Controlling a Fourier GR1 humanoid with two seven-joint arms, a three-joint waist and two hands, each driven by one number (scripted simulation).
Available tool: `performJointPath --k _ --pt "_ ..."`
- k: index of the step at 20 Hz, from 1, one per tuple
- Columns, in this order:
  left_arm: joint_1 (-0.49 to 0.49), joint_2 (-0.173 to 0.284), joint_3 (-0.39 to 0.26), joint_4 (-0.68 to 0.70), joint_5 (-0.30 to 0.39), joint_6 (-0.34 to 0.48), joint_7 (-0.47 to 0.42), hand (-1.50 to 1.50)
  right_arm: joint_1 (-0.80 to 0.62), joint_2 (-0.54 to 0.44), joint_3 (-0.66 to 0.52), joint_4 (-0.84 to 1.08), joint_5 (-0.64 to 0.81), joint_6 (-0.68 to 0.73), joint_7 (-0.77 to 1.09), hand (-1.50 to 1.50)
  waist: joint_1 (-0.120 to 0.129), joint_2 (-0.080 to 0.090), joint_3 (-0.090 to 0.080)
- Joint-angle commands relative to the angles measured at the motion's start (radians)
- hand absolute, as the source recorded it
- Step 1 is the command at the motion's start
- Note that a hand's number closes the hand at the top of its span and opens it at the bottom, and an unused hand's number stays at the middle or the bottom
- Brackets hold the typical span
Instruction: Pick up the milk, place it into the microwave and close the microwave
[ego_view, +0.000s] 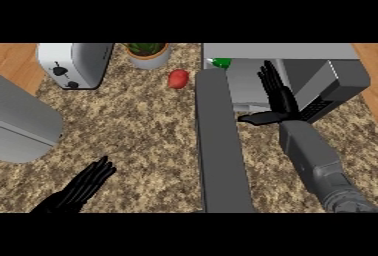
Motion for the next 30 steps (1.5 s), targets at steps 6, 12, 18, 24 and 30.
performJointPath --k 6,12,18,24,30 --pt "-0.067 0.005 -0.032 0.113 -0.130 0.015 -0.097 1.50 0.241 0.110 0.079 -0.102 0.018 -0.016 -0.047 -1.50 -0.039 -0.018 -0.003" --pt "-0.224 -0.033 -0.088 0.242 -0.246 0.118 -0.093 1.50 0.454 0.018 0.117 -0.212 0.029 0.056 -0.112 -1.50 -0.061 -0.018 -0.004" --pt "-0.306 -0.038 -0.211 0.375 -0.365 0.209 -0.123 1.50 0.654 -0.030 0.112 -0.382 -0.030 0.138 -0.122 -1.50 -0.062 -0.014 -0.004" --pt "-0.407 -0.038 -0.311 0.545 -0.431 0.319 -0.222 1.50 0.844 -0.050 0.118 -0.635 -0.109 0.198 -0.082 -1.50 -0.065 -0.010 -0.005" --pt "-0.436 -0.038 -0.458 0.584 -0.451 0.486 -0.273 1.50 1.052 -0.098 0.159 -0.900 -0.201 0.347 -0.036 -1.50 -0.063 -0.011 -0.005"
